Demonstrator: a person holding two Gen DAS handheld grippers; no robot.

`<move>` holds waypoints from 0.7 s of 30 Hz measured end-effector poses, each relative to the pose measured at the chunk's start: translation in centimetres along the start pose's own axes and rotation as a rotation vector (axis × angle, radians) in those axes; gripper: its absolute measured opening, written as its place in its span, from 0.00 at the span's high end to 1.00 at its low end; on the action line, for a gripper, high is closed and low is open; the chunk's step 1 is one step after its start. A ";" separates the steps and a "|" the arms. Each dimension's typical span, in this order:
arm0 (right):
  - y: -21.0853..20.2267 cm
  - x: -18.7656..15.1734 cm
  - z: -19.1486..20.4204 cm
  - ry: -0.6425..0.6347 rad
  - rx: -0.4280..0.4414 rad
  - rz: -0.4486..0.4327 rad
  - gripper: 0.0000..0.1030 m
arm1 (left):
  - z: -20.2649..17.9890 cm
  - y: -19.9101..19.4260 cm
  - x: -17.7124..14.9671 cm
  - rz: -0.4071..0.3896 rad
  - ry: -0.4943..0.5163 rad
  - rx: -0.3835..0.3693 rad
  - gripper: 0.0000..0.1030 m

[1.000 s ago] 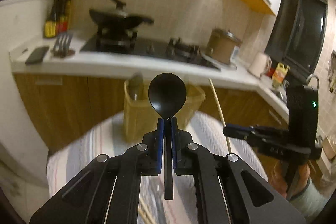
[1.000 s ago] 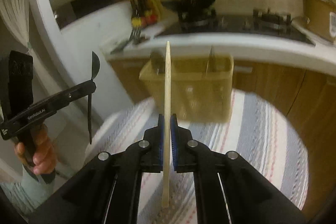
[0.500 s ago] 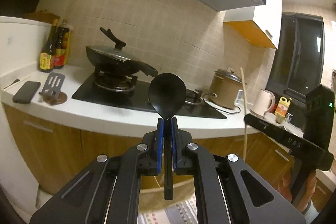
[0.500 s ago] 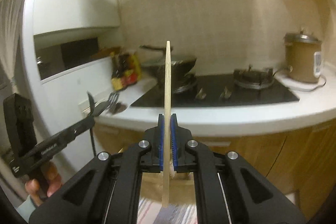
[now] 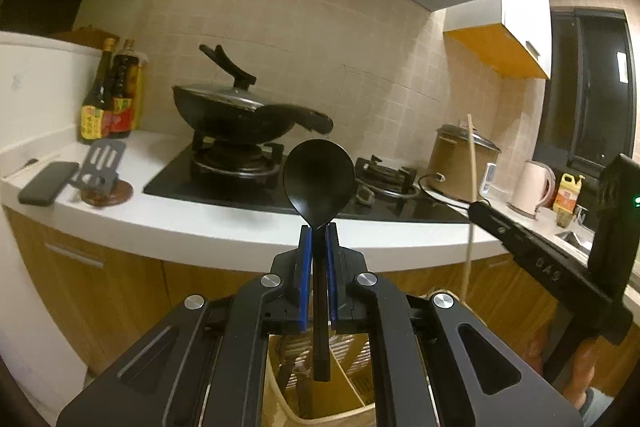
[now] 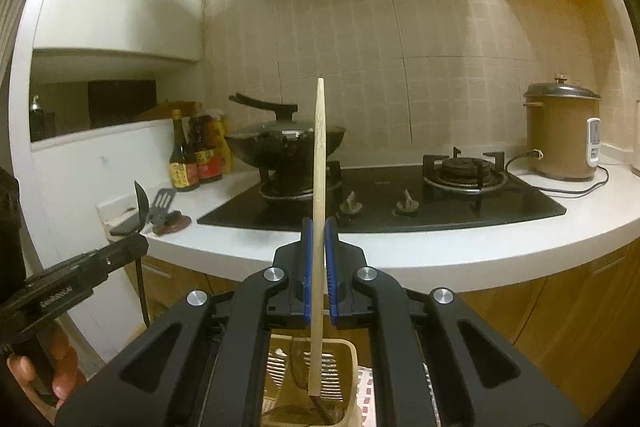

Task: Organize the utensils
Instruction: 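Lift the black spoon and chopstick up over the beige basket with both tools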

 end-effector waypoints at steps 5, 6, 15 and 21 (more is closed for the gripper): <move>0.9 -1.9 -0.2 -0.033 -0.010 0.023 0.96 | 0.3 0.6 -1.3 -0.013 0.002 -0.021 0.95; 1.0 -2.2 -0.3 -0.035 -0.011 0.026 0.96 | 0.2 0.7 -1.5 -0.009 0.004 -0.027 0.95; 1.1 -3.6 -0.7 -0.041 -0.016 0.041 0.96 | 0.7 1.0 -3.1 -0.007 0.020 -0.009 0.95; 0.3 -4.3 -0.4 -0.049 -0.005 0.045 0.96 | 0.7 0.5 -4.0 0.003 0.030 -0.006 0.95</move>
Point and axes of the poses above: each gripper's, at about its wrist camera, not at the fingertips, and y roughly the way its jaws point, z to its left, x to its top, the point moved 9 cm from there along y, roughly the way its jaws point, and after that the axes turned 4 degrees about x, right-handed, at the moved point
